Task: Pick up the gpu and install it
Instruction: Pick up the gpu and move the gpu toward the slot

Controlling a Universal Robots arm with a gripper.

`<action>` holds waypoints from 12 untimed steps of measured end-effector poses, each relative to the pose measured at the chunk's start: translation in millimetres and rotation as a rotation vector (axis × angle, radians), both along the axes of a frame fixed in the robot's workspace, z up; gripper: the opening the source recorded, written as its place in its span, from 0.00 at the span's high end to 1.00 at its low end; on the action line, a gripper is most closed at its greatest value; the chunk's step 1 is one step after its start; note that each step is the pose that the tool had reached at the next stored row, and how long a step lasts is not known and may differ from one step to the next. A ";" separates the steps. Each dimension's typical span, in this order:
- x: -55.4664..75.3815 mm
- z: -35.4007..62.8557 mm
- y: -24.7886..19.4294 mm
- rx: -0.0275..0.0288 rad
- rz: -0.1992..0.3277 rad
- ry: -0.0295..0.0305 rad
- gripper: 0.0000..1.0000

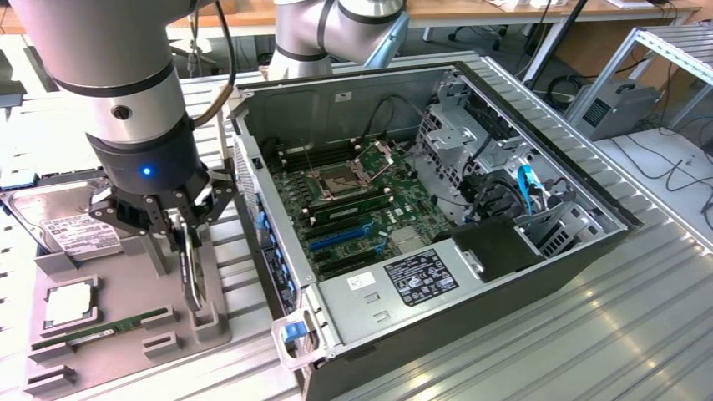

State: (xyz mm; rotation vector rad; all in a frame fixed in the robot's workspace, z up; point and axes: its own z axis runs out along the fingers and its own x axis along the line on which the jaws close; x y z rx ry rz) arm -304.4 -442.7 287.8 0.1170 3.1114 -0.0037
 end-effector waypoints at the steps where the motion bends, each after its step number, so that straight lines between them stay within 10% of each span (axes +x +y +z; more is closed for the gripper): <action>1: 0.0 0.3 0.0 0.0000 0.000 0.0000 0.73; 12: 0.0 4.3 0.0 0.0000 0.000 0.0000 0.73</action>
